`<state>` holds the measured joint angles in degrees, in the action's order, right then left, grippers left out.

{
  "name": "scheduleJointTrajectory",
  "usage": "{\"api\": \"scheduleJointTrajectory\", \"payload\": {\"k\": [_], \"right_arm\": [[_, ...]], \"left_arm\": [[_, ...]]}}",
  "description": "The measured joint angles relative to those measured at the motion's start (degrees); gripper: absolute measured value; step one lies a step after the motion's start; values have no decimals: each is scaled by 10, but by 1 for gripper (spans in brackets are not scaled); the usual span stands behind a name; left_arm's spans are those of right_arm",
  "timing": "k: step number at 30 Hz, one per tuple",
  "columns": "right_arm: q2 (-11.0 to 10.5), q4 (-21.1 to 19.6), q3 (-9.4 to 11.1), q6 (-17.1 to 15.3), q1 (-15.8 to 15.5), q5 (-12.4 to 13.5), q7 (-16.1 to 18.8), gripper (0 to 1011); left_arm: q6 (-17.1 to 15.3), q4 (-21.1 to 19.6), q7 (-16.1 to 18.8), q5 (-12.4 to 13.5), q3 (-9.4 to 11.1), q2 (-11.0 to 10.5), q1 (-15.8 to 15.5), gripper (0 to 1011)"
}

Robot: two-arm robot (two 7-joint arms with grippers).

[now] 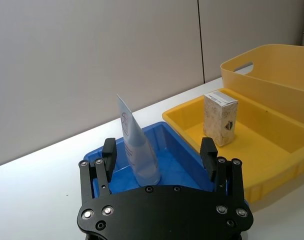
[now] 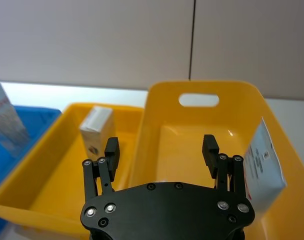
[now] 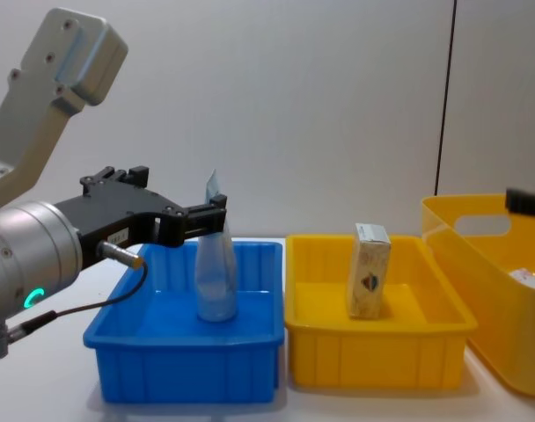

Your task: Bimanual collaborative sorting of washing and personal care products

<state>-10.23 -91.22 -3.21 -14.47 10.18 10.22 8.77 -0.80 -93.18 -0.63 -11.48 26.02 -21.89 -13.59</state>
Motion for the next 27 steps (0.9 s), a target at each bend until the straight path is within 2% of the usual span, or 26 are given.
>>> {"api": "scheduleJointTrajectory", "payload": {"k": [5, 11, 17, 23, 27], "right_arm": [[0, -18, 5, 11, -4, 22, 21, 1003], [-4, -21, 2, 15, -8, 22, 19, 1003], [-21, -37, -18, 37, -29, 30, 5, 1003], [-51, -64, -53, 75, -64, 44, -19, 1003], [-65, -76, -68, 92, -80, 50, -29, 1004]], "left_arm": [[0, 0, 0, 0, 0, 0, 0, 1002], [0, 0, 0, 0, 0, 0, 0, 1002], [0, 0, 0, 0, 0, 0, 0, 1001], [0, 0, 0, 0, 0, 0, 0, 1001], [0, 0, 0, 0, 0, 0, 0, 1001]]}}
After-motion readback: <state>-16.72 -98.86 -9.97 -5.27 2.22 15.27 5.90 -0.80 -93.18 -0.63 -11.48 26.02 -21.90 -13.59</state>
